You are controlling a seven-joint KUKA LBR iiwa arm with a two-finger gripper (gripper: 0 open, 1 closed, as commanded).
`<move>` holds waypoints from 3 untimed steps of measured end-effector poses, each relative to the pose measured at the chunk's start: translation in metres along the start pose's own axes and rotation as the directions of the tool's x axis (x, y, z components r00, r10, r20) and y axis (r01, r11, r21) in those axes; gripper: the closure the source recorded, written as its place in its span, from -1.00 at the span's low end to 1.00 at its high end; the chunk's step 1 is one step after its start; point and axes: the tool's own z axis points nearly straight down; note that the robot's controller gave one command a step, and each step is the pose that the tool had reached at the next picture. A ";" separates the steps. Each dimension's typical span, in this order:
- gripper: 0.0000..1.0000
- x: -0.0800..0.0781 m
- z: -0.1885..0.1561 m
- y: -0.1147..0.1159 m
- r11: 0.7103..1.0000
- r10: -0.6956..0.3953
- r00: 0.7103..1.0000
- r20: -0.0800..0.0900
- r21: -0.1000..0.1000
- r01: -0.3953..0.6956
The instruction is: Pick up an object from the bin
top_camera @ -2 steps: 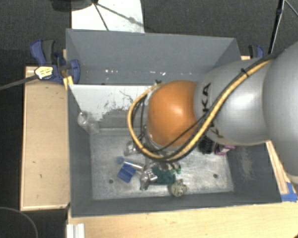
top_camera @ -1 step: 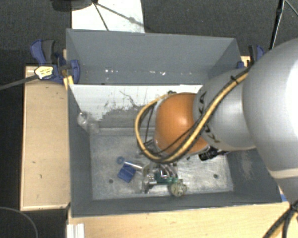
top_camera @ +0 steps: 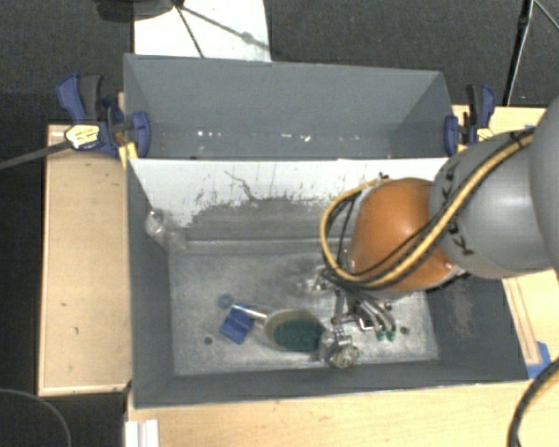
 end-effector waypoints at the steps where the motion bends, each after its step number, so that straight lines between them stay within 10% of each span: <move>1: 1.00 -0.003 -0.002 0.002 1.000 0.004 1.000 0.007 0.000 -0.004; 3: 1.00 -0.018 -0.184 0.046 0.820 -0.572 0.820 -0.004 -0.004 0.572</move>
Offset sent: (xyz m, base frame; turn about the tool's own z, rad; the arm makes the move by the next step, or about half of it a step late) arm 0.0000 0.0000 0.0000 0.0000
